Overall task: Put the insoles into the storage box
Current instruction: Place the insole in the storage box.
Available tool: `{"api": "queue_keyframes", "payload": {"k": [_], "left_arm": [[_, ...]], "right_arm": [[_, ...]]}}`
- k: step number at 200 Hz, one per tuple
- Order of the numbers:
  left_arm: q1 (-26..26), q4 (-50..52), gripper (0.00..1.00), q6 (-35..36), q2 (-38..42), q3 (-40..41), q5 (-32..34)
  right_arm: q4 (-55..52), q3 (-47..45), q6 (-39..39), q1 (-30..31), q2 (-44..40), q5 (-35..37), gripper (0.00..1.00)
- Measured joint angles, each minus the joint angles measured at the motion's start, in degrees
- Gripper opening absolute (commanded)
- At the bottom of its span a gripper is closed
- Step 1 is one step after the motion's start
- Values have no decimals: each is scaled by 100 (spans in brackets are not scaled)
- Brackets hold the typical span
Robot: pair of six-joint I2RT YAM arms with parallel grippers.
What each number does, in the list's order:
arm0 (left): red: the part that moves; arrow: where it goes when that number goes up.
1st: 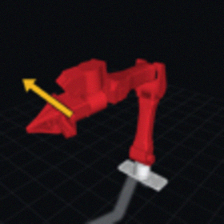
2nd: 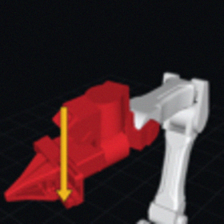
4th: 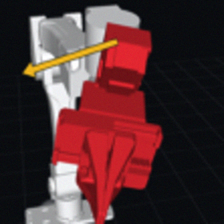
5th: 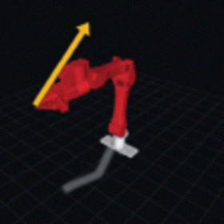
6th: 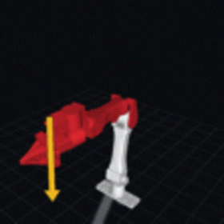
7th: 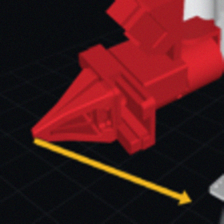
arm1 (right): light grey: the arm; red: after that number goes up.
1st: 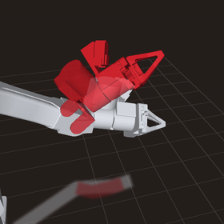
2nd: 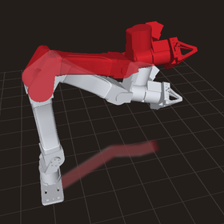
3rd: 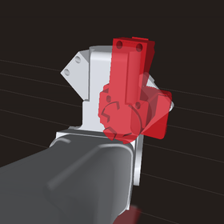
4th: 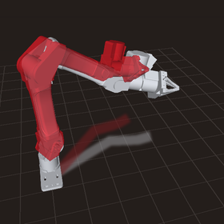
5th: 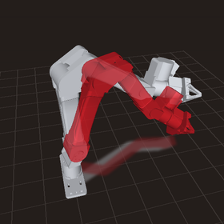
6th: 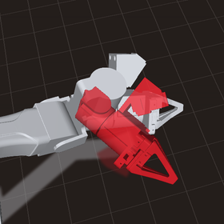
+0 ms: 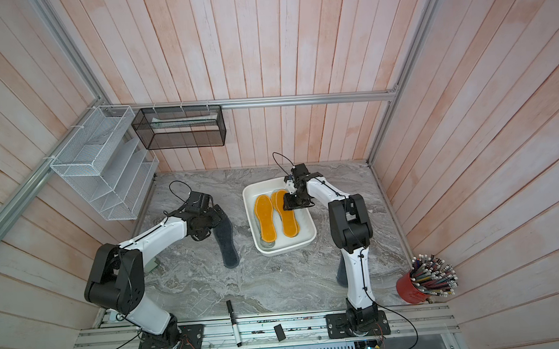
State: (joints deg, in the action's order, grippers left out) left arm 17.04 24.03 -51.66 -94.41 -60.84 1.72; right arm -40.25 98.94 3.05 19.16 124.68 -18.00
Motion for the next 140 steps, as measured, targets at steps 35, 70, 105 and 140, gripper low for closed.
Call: {"api": "queue_keyframes", "payload": {"k": [35,70,105,140], "left_arm": [[-2,0,100,0,0,0,-2],[0,0,100,0,0,0,-2],[0,0,100,0,0,0,-2],[0,2,100,0,0,0,-2]], "right_arm": [[-2,2,79,0,-74,4,56],[2,2,170,0,-203,11,61],[17,4,214,0,-345,39,63],[17,11,260,0,-538,221,64]]}}
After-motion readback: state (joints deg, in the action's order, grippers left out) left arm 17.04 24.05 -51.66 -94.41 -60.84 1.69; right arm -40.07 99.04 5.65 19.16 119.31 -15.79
